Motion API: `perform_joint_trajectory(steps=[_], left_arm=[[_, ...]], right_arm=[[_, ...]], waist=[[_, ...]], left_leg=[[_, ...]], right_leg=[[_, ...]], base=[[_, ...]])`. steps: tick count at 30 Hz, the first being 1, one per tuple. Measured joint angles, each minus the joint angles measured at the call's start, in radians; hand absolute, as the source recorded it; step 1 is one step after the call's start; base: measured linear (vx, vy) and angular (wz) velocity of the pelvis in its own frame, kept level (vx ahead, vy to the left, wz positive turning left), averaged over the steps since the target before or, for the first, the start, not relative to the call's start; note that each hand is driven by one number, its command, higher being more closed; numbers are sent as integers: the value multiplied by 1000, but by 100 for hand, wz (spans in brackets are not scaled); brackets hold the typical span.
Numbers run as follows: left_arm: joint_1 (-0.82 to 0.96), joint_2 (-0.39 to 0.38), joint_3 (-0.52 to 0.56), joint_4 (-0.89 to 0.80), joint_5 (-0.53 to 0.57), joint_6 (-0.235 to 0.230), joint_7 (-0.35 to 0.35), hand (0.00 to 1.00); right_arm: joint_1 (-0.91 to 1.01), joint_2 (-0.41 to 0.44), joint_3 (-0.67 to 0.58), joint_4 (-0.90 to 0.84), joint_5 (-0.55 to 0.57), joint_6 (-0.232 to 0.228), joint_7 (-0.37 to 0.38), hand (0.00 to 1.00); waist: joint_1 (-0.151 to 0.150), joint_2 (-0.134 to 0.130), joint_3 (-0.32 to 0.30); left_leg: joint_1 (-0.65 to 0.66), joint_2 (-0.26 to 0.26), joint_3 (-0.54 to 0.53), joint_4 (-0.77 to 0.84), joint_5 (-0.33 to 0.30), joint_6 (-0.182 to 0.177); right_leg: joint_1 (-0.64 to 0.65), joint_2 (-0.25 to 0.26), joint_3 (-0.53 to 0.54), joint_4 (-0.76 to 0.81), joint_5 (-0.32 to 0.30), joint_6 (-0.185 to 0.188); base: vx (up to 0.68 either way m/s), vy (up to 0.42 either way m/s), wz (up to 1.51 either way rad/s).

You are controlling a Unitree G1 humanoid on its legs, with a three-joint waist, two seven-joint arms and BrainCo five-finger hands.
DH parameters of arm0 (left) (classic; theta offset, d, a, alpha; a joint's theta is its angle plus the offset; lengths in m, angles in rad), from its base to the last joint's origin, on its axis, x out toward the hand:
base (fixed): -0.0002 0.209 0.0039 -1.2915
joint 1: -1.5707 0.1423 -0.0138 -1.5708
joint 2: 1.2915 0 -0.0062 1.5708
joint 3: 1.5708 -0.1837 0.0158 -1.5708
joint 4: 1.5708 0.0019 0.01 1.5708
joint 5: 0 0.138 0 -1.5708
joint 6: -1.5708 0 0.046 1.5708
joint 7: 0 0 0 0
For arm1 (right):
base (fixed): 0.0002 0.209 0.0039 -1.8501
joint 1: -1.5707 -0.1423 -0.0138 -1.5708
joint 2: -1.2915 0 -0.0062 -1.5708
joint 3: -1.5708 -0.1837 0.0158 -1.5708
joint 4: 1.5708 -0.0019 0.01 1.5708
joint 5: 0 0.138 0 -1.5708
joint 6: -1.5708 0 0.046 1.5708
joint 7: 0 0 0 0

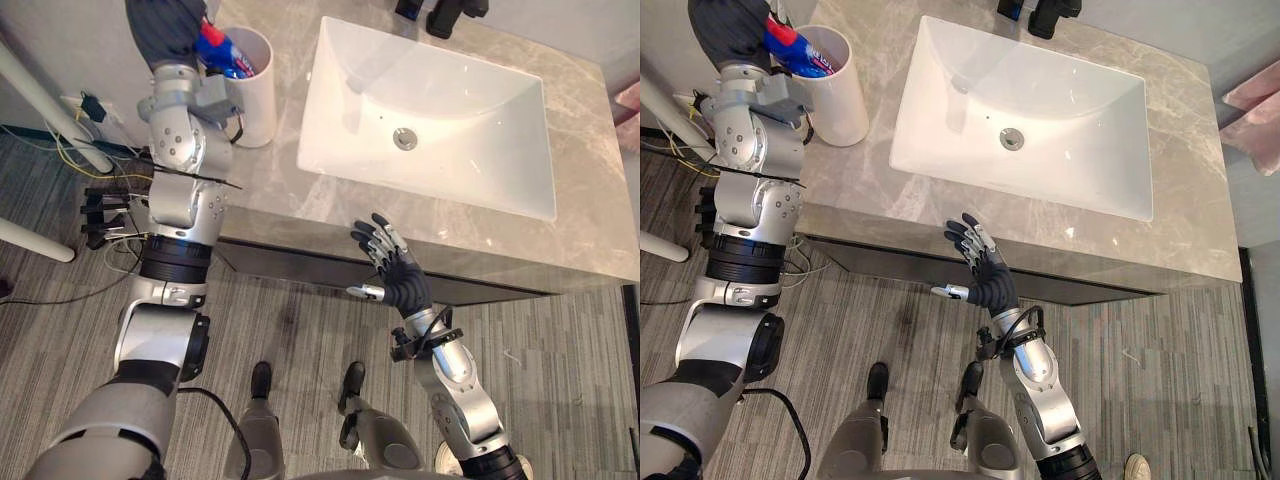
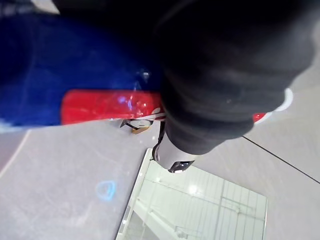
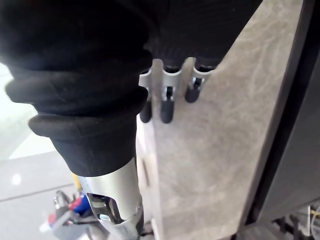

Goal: Organize washtable

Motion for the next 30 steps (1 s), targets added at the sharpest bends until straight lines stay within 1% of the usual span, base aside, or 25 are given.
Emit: perform_joint_trajectory(steps=[2,8,10,12,16,21,23,26,28,30], left_arm=[[0,0,0,6,21,5,-4,0],[17,4,-6,-3,89,16,-57,0],[24,11,-31,-6,107,17,-68,0],[32,11,-40,-14,128,20,-81,0],[38,24,-77,-24,135,20,-89,0],[38,34,-81,-33,134,22,-107,0],[36,48,-81,-46,133,22,-107,0],[17,100,-80,-73,131,22,-105,0],[-21,160,-76,-73,124,20,-99,0],[-49,202,-70,-73,110,17,-94,0]], right_arm=[[0,0,-1,0,0,0,1,0],[-1,0,-3,0,0,0,6,0],[-1,0,-6,0,0,0,6,0],[-6,-1,-7,0,0,0,6,0],[-25,-4,-7,0,0,0,7,0],[-33,-5,0,1,9,0,25,0],[-34,-6,3,3,38,1,26,0],[-35,-8,4,20,94,3,28,0],[-35,-8,4,53,119,7,29,0],[-29,-10,5,60,121,18,31,0]], waist=[[1,0,0],[7,4,3],[13,6,4],[13,7,5],[13,14,9],[9,23,9],[8,30,7],[11,50,-3],[13,72,-20],[15,86,-39]], left_leg=[[0,0,0,1,0,0],[-3,0,0,12,-4,-2],[-3,0,0,13,-4,-2],[-3,-1,-1,16,-4,-2],[-3,-3,-1,23,-4,-1],[-2,-4,1,26,-3,-1],[0,-5,1,26,-3,-1],[5,-5,-1,24,-3,-1],[16,-5,-2,19,-3,-1],[25,-5,-1,10,-2,-1]], right_leg=[[0,0,0,0,0,0],[0,-1,-1,2,0,0],[0,-1,-2,3,0,0],[0,-1,-3,7,0,0],[-1,-4,-2,15,0,0],[-1,-5,-1,16,0,0],[0,-5,1,16,0,0],[3,-5,1,15,0,0],[12,-5,0,13,0,0],[16,-5,0,10,0,0]], base=[[0,0,0],[0,0,0],[0,0,0],[0,0,0],[0,0,0],[0,0,0],[3,3,-2],[4,2,-1],[0,0,0],[0,0,0]])
